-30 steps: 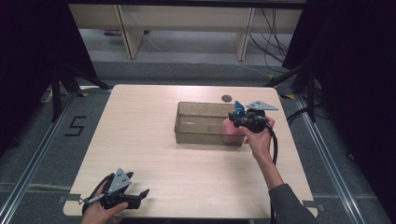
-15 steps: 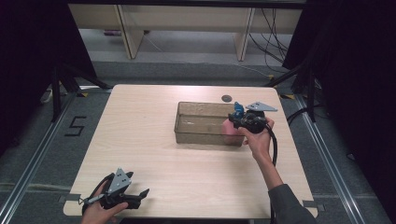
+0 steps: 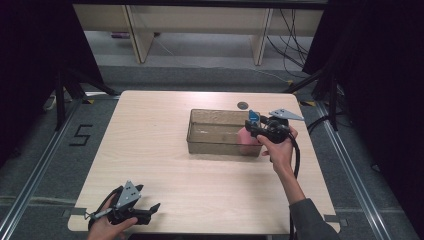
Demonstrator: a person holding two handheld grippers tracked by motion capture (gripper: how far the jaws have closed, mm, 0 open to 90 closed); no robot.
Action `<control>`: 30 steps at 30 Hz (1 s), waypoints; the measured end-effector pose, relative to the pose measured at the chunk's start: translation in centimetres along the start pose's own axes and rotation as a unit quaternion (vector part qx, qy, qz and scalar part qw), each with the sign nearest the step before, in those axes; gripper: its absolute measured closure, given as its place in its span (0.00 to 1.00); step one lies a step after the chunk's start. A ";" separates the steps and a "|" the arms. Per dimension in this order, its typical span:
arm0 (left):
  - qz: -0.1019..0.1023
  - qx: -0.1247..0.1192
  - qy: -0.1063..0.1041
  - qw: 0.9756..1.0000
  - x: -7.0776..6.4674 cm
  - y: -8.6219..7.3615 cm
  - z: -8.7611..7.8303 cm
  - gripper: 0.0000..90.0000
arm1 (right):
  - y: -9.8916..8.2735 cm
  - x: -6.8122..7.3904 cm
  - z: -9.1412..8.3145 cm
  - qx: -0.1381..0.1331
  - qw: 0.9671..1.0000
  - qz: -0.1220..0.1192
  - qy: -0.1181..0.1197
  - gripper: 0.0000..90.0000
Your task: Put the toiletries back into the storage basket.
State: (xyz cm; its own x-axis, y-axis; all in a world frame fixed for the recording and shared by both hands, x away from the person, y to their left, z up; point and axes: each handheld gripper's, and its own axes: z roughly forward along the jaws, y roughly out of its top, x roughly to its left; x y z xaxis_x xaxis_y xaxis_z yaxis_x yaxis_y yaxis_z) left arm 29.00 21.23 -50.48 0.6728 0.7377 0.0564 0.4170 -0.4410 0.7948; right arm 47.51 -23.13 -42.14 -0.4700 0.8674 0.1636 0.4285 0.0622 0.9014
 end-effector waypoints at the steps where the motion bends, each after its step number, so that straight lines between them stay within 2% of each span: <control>1: 0.001 -0.003 -0.001 1.000 0.0 0.0 0.0 0.17 | 0.0 0.0 -0.1 0.003 1.000 0.001 0.001 0.33; 2: 0.002 -0.001 -0.001 1.000 0.0 -0.1 0.0 0.17 | -0.1 0.1 -0.2 0.002 1.000 0.012 -0.001 0.33; 4: 0.001 -0.005 0.001 1.000 0.0 -0.1 0.1 0.17 | -0.1 -0.1 -0.2 -0.002 1.000 0.003 0.002 0.32; 5: 0.006 0.004 0.000 1.000 0.1 -0.1 -0.1 0.17 | -0.1 -0.1 -0.2 -0.004 1.000 0.004 0.001 0.32; 9: 0.001 -0.004 -0.001 1.000 0.0 -0.1 0.0 0.17 | -0.1 -0.1 -0.4 0.000 1.000 0.009 0.000 0.31; 10: 0.001 -0.004 -0.001 1.000 0.0 -0.1 0.0 0.17 | -0.1 0.1 -0.5 0.000 1.000 0.017 -0.002 0.31; 11: 0.005 0.000 0.001 1.000 0.1 0.0 -0.1 0.17 | 0.0 0.0 -0.7 -0.004 1.000 0.008 -0.001 0.31; 13: 0.006 0.000 0.003 1.000 0.1 0.0 -0.1 0.17 | 0.0 0.0 -0.7 -0.006 1.000 0.005 0.002 0.31; 14: 0.005 0.000 0.000 1.000 0.1 0.0 -0.1 0.17 | 0.0 0.1 -0.7 -0.009 1.000 0.012 0.009 0.31; 15: 0.005 0.002 0.000 1.000 0.1 -0.1 -0.1 0.17 | 0.1 0.1 -0.9 -0.006 1.000 0.007 0.000 0.31; 17: 0.005 0.001 0.001 1.000 0.1 0.0 -0.1 0.17 | 0.1 0.1 -0.9 -0.011 1.000 0.010 0.005 0.31; 18: 0.006 0.000 0.003 1.000 0.1 0.0 -0.1 0.17 | 0.1 0.1 -1.0 -0.009 1.000 0.008 0.000 0.31; 19: 0.006 0.000 -0.001 1.000 0.1 -0.1 -0.1 0.17 | 0.1 0.2 -1.1 -0.012 1.000 0.015 0.008 0.31; 21: 0.007 0.002 0.000 1.000 0.1 -0.1 -0.1 0.17 | 0.1 0.4 -1.1 -0.010 1.000 0.023 0.006 0.31; 23: 0.006 0.000 0.003 1.000 0.1 0.0 -0.1 0.17 | 0.0 0.2 -1.1 -0.014 1.000 0.010 0.005 0.31; 26: 0.004 0.002 0.000 1.000 0.1 -0.1 -0.1 0.17 | 0.0 0.3 -1.2 -0.012 1.000 0.010 0.003 0.30; 27: 0.005 0.003 -0.001 1.000 0.1 -0.1 -0.1 0.17 | 0.0 0.3 -1.3 -0.010 1.000 0.017 0.008 0.30; 30: 0.005 -0.005 0.001 1.000 0.1 0.0 0.0 0.17 | 0.0 0.4 -1.3 -0.013 1.000 0.019 0.009 0.30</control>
State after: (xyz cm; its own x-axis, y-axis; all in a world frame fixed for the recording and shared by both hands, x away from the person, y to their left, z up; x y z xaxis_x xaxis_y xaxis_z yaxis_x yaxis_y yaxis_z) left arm 29.07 21.32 -50.51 0.6754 0.7345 0.0658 0.4038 -0.4430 0.8005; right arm 46.33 -23.41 -41.55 -0.4673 0.8601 0.2045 0.4261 0.0164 0.9046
